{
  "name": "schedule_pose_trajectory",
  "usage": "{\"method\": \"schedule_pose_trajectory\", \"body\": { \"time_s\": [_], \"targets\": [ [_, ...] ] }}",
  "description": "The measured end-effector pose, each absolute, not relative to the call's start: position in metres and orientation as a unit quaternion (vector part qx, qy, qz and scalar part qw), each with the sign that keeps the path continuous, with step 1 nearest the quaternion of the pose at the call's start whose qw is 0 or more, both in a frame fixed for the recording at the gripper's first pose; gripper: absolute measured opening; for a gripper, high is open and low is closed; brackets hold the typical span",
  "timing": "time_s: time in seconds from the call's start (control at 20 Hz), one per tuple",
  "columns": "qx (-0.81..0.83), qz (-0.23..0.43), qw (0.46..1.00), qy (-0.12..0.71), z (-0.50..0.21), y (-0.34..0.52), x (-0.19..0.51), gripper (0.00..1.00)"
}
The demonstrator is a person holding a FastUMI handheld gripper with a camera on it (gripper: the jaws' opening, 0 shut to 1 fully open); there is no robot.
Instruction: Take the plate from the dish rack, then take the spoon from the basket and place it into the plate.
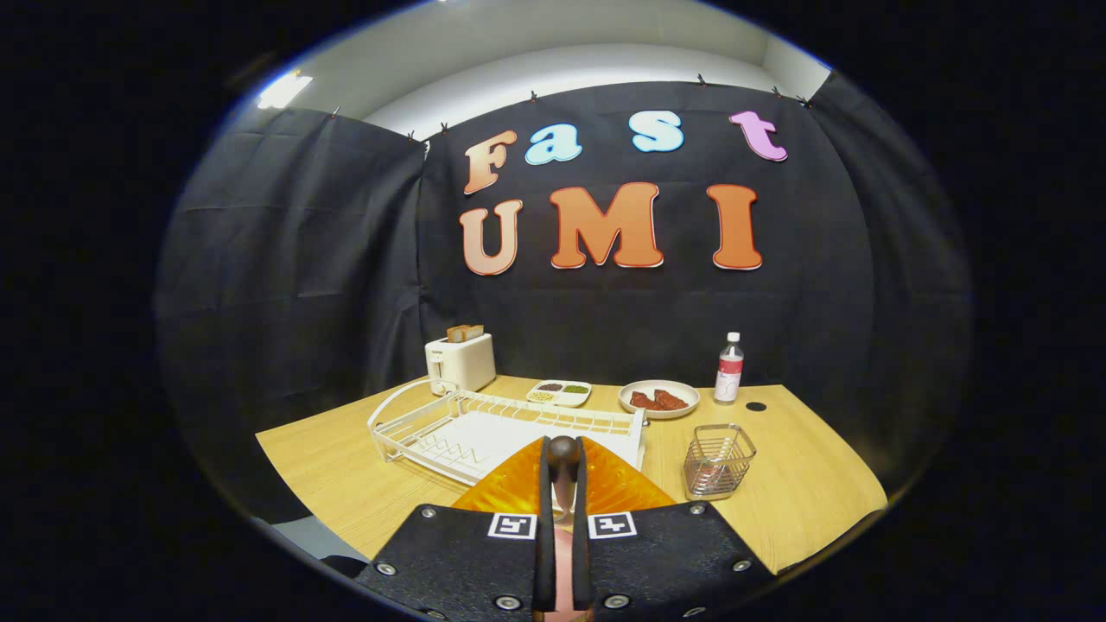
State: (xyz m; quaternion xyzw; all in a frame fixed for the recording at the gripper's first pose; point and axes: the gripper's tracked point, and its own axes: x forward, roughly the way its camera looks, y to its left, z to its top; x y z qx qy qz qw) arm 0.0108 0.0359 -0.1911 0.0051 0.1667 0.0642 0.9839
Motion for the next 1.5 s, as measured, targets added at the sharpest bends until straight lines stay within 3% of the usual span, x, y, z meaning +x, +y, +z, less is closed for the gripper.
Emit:
{"method": "schedule_pose_trajectory", "body": {
  "time_s": [0.7,1.5],
  "targets": [
    [0.049,0.145,0.969,0.192,-0.24,0.07,-0.017,0.07],
    [0.064,0.161,0.962,0.212,-0.275,0.035,-0.059,0.1]
  ]
}}
